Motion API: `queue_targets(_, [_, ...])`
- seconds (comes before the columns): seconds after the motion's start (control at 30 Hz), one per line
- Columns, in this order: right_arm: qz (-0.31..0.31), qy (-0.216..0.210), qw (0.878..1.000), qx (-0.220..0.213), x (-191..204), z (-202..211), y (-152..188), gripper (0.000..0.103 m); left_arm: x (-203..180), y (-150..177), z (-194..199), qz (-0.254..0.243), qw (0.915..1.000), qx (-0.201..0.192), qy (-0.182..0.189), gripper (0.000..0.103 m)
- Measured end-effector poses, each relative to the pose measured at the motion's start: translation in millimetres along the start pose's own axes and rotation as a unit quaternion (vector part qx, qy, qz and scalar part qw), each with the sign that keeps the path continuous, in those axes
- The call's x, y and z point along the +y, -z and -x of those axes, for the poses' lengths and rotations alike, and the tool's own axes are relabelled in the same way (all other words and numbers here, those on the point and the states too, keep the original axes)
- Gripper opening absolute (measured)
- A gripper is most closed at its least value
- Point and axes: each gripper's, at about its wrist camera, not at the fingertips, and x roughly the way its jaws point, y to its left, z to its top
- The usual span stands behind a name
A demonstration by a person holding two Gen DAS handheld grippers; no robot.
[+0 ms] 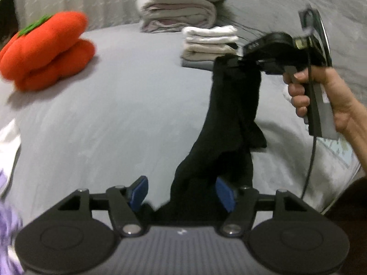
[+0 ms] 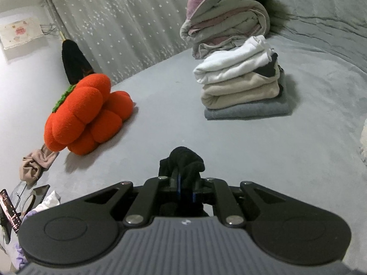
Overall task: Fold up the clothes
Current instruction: 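Lift and stretch the black garment between both grippers, shaking it out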
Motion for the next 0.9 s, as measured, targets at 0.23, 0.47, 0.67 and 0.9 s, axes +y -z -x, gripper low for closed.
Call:
queue_targets(0.23, [-0.007, 0.009, 1.0, 0.012, -4.6, -4.7, -0.1, 0.012, -15.4, -13.2, -39.5, -0.049, 0.9985, 0.01, 0.021, 0.064])
queue_targets(0.47, [-0.009, 0.021, 1.0, 0.018, -10.8, -9.0, -1.1, 0.012, -0.3, -26.4, -51.2, 0.0, 0.9996, 0.012, 0.024, 0.008])
queue_targets(0.67, [0.009, 0.036, 0.999, 0.012, -13.5, -8.9, -3.2, 0.012, 28.1, -41.8, -42.3, 0.051, 0.998, -0.038, -0.003, 0.006])
queue_targets(0.9, [0.01, 0.04, 0.999, 0.009, -20.3, -21.6, -3.4, 0.012, 76.8, -71.9, -56.7, 0.121, 0.9896, -0.064, -0.045, 0.006])
